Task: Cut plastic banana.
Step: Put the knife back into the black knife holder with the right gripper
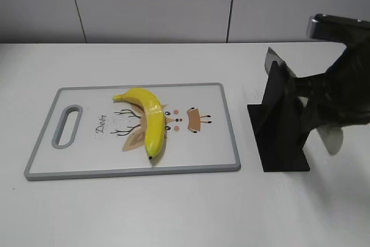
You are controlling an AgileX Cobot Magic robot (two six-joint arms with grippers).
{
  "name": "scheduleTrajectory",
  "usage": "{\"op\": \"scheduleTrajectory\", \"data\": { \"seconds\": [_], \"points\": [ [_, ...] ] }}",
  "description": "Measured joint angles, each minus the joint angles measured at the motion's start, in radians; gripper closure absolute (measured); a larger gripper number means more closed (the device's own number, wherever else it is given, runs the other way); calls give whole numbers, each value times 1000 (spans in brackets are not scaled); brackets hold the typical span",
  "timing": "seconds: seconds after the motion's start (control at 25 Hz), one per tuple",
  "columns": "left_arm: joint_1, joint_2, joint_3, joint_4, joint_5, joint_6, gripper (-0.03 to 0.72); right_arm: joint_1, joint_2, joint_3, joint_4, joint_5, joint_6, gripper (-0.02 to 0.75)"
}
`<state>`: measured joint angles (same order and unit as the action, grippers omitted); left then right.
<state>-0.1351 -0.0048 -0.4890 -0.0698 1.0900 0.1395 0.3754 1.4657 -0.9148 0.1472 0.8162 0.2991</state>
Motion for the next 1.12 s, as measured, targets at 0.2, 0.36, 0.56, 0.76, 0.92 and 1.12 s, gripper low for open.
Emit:
{"op": "scheduleTrajectory", "data": {
  "seconds": [0.2, 0.36, 0.56, 0.76, 0.92, 1.12],
  "points": [
    [0, 0, 0, 0, 0, 0, 101, 0, 0, 0, 21, 80, -10, 239],
    [0, 0, 0, 0, 0, 0, 101, 0, -14, 0, 23, 138, -33, 139],
    [0, 0, 0, 0, 0, 0, 101, 0, -150, 0, 24, 212, -100, 137],
    [0, 0, 0, 0, 0, 0, 101, 0, -363, 0, 24, 232, -220, 148],
    [0, 0, 0, 0, 0, 0, 101, 0, -539, 0, 24, 234, -299, 148],
    [0, 0, 0, 0, 0, 0, 105, 0, -731, 24, 19, 235, -365, 148]
  ]
}}
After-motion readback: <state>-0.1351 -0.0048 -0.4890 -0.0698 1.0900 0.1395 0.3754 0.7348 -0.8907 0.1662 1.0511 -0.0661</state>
